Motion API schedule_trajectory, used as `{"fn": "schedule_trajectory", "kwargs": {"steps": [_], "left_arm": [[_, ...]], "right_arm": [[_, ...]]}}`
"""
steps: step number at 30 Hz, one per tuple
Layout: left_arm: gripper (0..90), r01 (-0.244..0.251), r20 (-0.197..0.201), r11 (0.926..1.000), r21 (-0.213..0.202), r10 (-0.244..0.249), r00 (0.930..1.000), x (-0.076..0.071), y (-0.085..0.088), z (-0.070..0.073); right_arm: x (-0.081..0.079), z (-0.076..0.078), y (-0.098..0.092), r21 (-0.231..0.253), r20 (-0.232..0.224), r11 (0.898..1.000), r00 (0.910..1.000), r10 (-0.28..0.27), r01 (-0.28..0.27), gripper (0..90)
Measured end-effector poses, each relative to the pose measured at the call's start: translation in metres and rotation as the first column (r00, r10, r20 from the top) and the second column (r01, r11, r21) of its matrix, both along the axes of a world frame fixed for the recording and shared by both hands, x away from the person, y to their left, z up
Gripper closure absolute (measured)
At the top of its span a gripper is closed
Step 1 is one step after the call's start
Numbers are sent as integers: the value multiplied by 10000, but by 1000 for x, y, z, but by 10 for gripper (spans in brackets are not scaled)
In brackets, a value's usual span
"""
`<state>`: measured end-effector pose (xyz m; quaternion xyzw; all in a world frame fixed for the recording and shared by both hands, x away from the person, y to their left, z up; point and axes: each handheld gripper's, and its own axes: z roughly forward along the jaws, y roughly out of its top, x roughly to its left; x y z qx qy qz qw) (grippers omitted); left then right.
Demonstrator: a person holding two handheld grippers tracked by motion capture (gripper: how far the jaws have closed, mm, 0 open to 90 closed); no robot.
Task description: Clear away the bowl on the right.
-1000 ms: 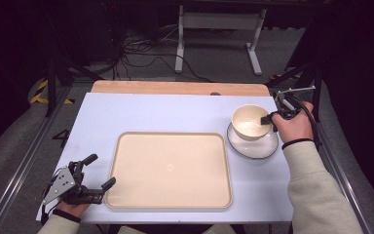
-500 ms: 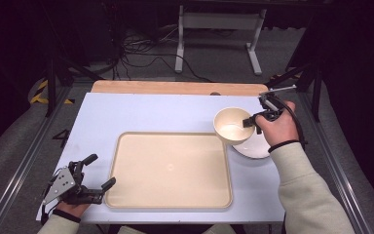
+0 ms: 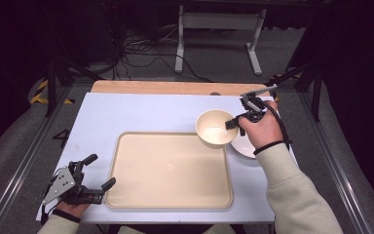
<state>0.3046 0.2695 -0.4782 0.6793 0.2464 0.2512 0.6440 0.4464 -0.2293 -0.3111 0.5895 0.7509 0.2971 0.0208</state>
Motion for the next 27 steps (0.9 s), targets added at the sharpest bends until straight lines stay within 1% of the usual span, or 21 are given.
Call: {"fn": "schedule_trajectory", "kwargs": {"steps": [8, 15, 17, 20, 22, 27], "left_arm": [[3, 13, 20, 10000, 20, -13, 10000, 0, 0, 0], [3, 16, 26, 10000, 16, -16, 10000, 0, 0, 0], [3, 17, 25, 10000, 14, -17, 10000, 0, 0, 0], [3, 15, 43, 10000, 19, -15, 10000, 0, 0, 0], [3, 16, 46, 10000, 18, -16, 10000, 0, 0, 0], [2, 16, 47, 10000, 18, -16, 10000, 0, 0, 0]], "right_arm": [[-4, 1, 27, 30, 30, 9975, 9975, 712, -712, 820], [-7, 1, 47, 293, 42, 9933, 9937, 1119, -1120, 820], [-7, 0, 52, 293, 31, 9923, 9927, 1204, -1205, 819], [-7, 0, 59, 445, -136, 9908, 9916, 1286, -1278, 819], [-8, -1, 63, 452, -177, 9899, 9906, 1354, -1345, 819], [-9, -1, 71, 500, -334, 9894, 9899, 1378, -1361, 819]]}}
